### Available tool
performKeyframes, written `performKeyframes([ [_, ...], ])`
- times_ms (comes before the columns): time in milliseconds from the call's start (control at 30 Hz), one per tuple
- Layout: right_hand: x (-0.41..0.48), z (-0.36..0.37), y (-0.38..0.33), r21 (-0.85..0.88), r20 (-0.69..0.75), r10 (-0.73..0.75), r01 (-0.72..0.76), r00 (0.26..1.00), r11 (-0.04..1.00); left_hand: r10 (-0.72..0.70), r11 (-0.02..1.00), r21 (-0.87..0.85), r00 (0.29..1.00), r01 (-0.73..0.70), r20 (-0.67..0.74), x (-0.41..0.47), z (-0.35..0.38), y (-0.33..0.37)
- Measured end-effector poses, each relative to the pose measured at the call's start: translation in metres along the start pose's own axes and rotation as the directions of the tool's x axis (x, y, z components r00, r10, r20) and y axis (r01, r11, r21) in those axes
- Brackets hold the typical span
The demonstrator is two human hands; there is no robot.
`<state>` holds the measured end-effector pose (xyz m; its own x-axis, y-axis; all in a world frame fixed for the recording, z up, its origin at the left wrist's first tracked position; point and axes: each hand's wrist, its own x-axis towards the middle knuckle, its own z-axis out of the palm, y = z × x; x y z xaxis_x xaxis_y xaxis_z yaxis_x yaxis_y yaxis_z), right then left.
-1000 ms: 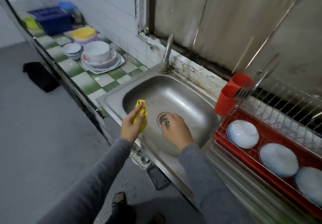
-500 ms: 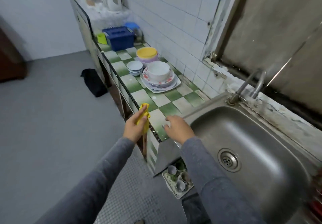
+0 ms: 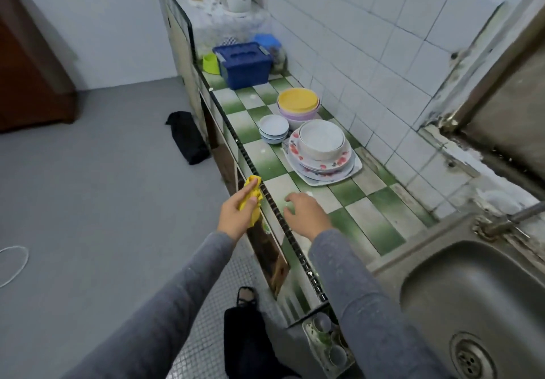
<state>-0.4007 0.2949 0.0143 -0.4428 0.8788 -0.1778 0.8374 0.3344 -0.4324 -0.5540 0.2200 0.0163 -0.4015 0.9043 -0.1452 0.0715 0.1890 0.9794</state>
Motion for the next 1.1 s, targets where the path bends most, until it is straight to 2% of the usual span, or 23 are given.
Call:
performKeyframes([
  [267, 0.14, -0.003, -0.008, 0.032, 0.045, 0.058, -0.059, 0.997, 0.998, -0.028, 1.0, 0.006, 1.0, 0.028, 0.004, 0.143, -0.019, 0.014],
  [567, 0.26, -0.016, 0.001, 0.148, -0.09, 0.175, -0.161, 0.98, 0.976, -0.084, 0.996, -0.004, 0.996, 0.084, 0.021, 0.268, -0.017, 0.026],
  [733, 0.303, -0.012, 0.003, 0.193, -0.074, 0.263, -0.245, 0.962, 0.95, -0.107, 0.994, 0.034, 0.991, 0.105, 0.078, 0.326, -0.017, 0.023],
  [933, 0.342, 0.001, 0.002, 0.348, -0.029, 0.444, -0.407, 0.896, 0.844, -0.127, 0.99, 0.091, 0.967, 0.109, 0.219, 0.395, -0.014, 0.019],
  [1100, 0.368, 0.012, -0.008, 0.453, 0.006, 0.635, -0.568, 0.773, 0.687, -0.163, 0.981, 0.152, 0.932, 0.119, 0.324, 0.447, -0.014, 0.029],
])
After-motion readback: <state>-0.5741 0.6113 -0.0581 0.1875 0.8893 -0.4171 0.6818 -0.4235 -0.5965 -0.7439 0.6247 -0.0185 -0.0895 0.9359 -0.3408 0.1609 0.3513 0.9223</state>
